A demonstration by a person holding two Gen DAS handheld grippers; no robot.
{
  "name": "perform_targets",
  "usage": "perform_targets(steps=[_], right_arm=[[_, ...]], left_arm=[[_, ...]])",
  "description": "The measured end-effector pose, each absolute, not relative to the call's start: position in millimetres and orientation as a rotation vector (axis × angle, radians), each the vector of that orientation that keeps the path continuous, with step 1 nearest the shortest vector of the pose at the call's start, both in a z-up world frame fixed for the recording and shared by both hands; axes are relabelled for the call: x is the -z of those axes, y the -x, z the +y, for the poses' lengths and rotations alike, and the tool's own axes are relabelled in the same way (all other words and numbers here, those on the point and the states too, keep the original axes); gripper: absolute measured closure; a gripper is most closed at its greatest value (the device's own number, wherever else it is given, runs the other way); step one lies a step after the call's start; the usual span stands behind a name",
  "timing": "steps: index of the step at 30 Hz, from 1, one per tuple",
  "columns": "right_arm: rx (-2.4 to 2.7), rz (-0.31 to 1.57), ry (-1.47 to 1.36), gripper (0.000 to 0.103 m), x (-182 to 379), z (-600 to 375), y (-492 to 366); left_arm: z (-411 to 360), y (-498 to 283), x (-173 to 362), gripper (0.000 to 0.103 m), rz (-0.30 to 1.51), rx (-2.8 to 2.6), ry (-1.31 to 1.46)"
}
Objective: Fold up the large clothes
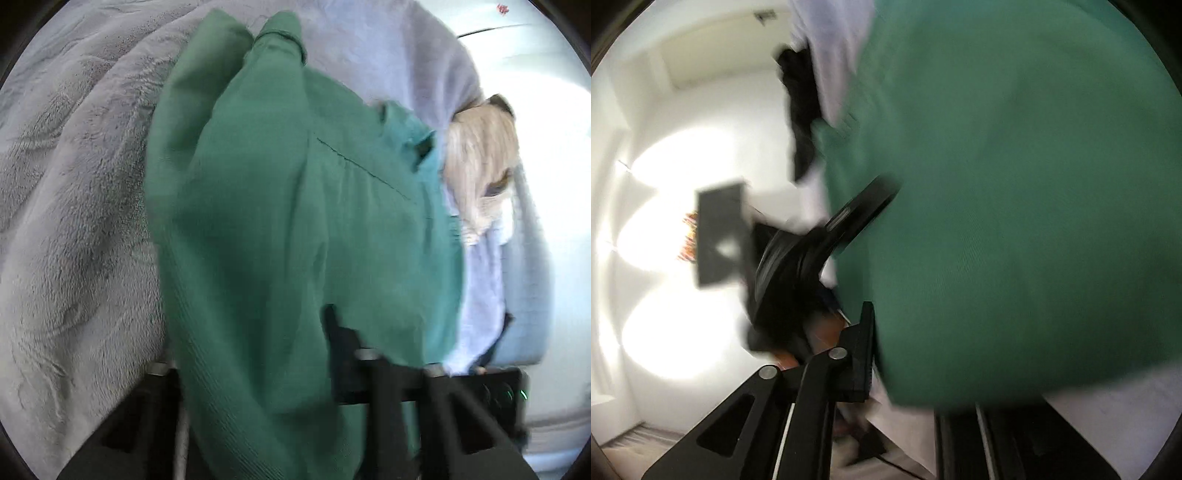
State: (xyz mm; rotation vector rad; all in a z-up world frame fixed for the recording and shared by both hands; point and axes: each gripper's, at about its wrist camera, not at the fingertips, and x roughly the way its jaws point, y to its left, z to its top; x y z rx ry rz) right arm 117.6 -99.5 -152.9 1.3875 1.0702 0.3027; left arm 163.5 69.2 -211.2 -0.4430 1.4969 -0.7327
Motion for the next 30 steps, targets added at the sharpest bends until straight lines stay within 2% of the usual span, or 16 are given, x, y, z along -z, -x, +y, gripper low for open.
perform_targets(steps=[2,3,7,9,10,13,16,24,27,30], right_arm=[[-0.319,1.200,-1.293,0.072,152.2,-95.9,-112.1],[-0.321,1.219,-1.248,0.072,147.7,-98.6,-107.7],[-0.193,1.145,-1.017,0.073,109.0,-146.4,-88.6],[-0.066,1.106,-0.923,0.089,96.6,-181.5,-88.0],[-0.030,1.107,-0.897,0.093,96.9,-190.6,-91.6],[0.037,1.167,-0.789,0.096,120.6,-212.3,-108.9],[-0.002,1.254,-0.812,0.098,160.7,-209.4,-116.4],[-0.147,1.153,-0.967,0.098,149.1,-248.7,-82.7],[-0.091,1.091,-0.980,0.098,134.8,-288.0,-53.2],[0.002,1.032,-1.018,0.096,133.7,-338.8,-17.8]], left_arm=[[68.8,-160.0,202.9,0.085,1.462,0.720,0.404],[67.9,-157.6,195.3,0.085,1.431,0.713,0.375],[60.9,-150.5,169.7,0.088,1.343,0.693,0.288],[53.4,-148.7,156.8,0.088,1.310,0.686,0.268],[51.1,-146.7,149.0,0.088,1.291,0.685,0.262],[45.3,-142.3,124.2,0.089,1.250,0.701,0.275],[18.7,-132.0,90.9,0.089,1.192,0.748,0.257],[-126.2,-100.1,13.4,0.089,1.052,0.913,0.098],[-190.1,-86.9,14.4,0.089,1.042,0.960,0.026],[-264.4,-74.2,42.7,0.089,1.081,0.974,-0.034]])
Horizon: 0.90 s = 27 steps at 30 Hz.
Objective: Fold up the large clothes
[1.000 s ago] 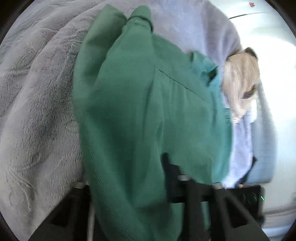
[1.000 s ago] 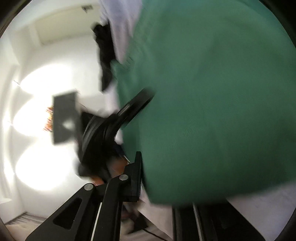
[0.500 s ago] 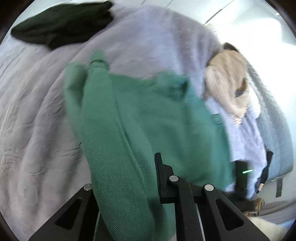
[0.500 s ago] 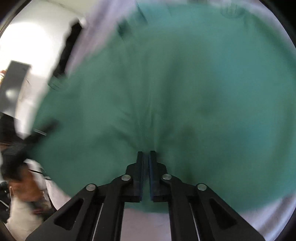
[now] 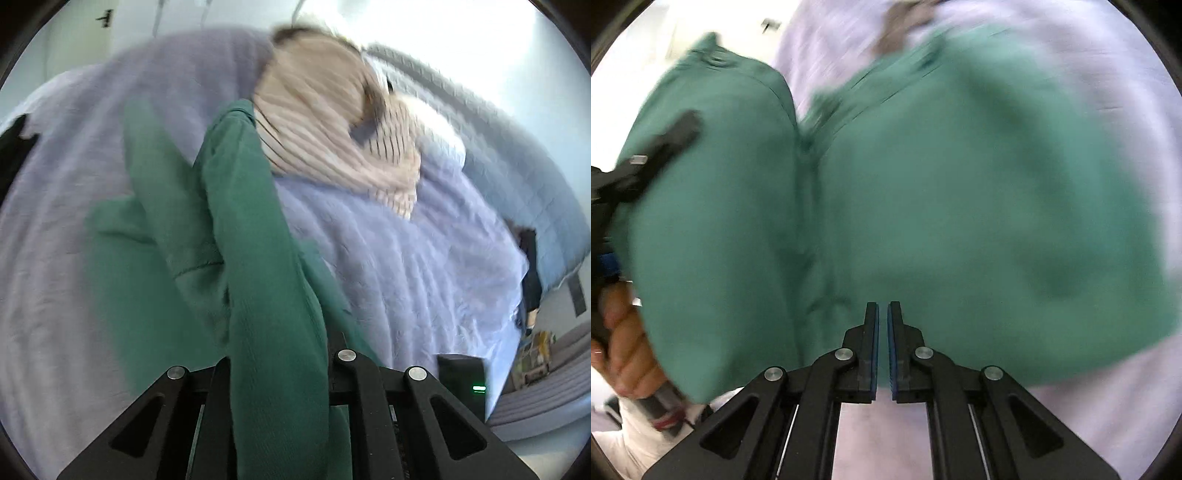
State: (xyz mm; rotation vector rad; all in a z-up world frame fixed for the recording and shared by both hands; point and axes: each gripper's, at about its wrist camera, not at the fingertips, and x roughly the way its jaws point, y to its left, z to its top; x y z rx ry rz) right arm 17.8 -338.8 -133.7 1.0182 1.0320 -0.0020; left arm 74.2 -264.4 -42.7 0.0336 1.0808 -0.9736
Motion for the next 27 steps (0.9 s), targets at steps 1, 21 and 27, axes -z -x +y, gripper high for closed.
perform_targets(steps=[1,21,27], right_arm=[[0.025,1.030,-1.040,0.096,139.3,-354.4,-6.8],[-0.008,0.952,-1.342,0.069,187.0,-425.1,45.6],[-0.024,0.962,-1.232,0.045,164.0,-391.6,62.3]], left_arm=[[-280.3,-69.6,54.6,0.089,1.098,0.967,-0.060],[-244.6,-25.7,47.3,0.026,1.014,0.853,-0.137],[-145.3,-40.4,86.1,0.026,1.144,0.594,-0.116]])
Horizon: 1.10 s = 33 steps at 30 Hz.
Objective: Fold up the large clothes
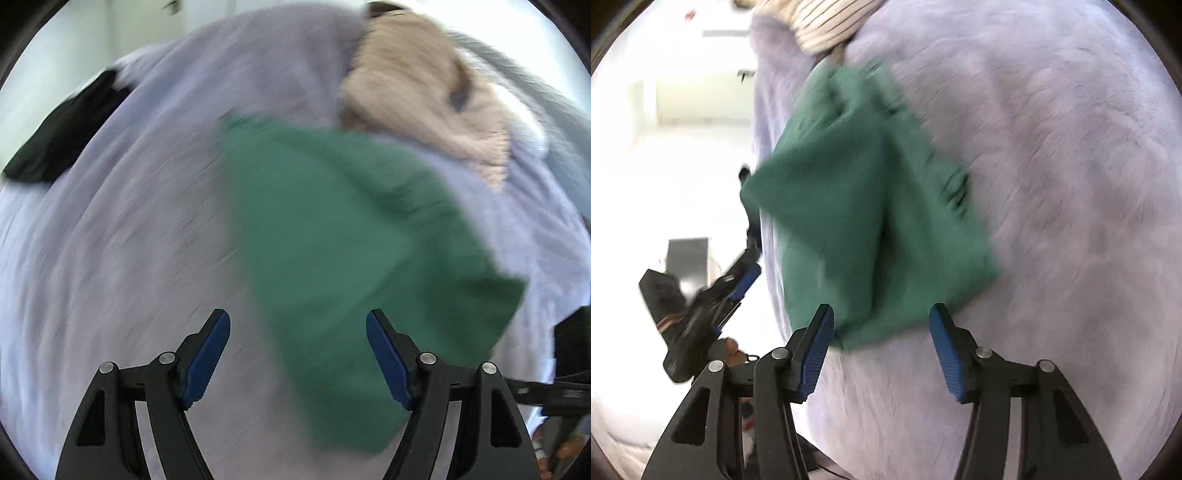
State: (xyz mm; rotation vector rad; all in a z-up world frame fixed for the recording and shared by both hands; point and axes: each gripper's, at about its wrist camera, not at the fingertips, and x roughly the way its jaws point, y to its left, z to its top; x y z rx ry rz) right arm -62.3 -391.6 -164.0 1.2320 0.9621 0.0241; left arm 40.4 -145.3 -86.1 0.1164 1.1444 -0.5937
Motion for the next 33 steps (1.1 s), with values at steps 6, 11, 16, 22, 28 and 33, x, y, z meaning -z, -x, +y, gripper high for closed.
perform_targets(steps=[6,11,16,22,28,33], right_arm=[[0.011,0.960,-1.170,0.045,154.6,-365.2,38.6],[0.163,0.952,-0.982,0.037,129.8,-375.5,29.3],[0.211,0.992,-0.760,0.029,99.3,-363.0,-0.6],[0.256,0.872,-0.873,0.099,69.5,-385.3,-2.5],[0.253,0.829,-1.399,0.099,156.2,-407.6,58.0],[0.210,0.807,-1.574,0.098,191.8,-415.3,76.9]], left_arm=[[-105.9,18.7,108.3,0.026,1.224,0.600,-0.154],[-126.5,63.5,122.9,0.026,1.233,0.621,-0.242],[-161.9,56.6,128.4,0.026,1.124,0.492,-0.264],[-129.9,42.3,124.7,0.025,1.100,0.426,-0.185],[-128.0,40.0,136.6,0.025,1.148,0.454,-0.150],[-121.4,39.3,135.8,0.024,1.189,0.519,-0.153]])
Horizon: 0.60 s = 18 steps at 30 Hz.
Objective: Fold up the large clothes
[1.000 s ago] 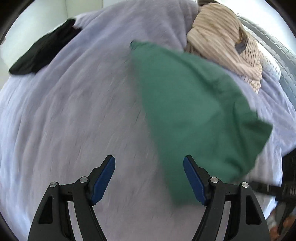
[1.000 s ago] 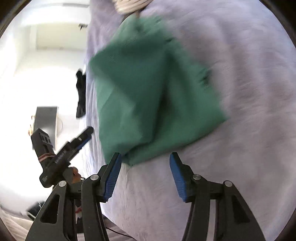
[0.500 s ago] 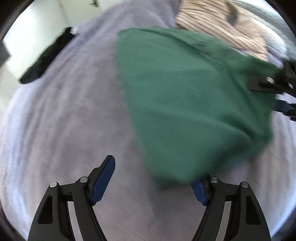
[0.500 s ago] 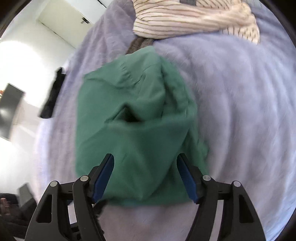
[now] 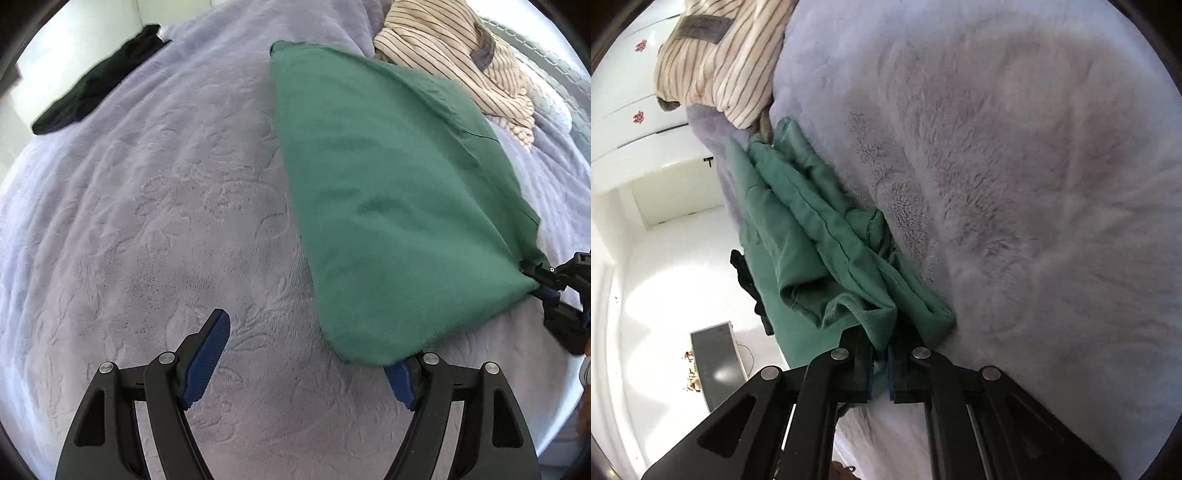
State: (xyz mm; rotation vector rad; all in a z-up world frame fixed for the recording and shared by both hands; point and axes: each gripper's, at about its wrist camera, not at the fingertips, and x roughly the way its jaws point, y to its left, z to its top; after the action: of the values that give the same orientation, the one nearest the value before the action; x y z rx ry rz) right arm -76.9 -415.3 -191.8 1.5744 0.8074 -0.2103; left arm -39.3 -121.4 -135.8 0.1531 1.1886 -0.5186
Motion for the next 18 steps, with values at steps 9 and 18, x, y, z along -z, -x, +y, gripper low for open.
perform_targets(steps=[9,18], right_arm=[[0.210,0.906,-1.016,0.032,81.8,-425.0,58.5],[0.109,1.087,-0.846,0.093,99.7,-416.5,-18.8]], left_arm=[[-98.4,32.5,98.0,0.024,1.194,0.607,-0.143],[-125.9,-15.2,112.4,0.024,1.190,0.553,-0.063]])
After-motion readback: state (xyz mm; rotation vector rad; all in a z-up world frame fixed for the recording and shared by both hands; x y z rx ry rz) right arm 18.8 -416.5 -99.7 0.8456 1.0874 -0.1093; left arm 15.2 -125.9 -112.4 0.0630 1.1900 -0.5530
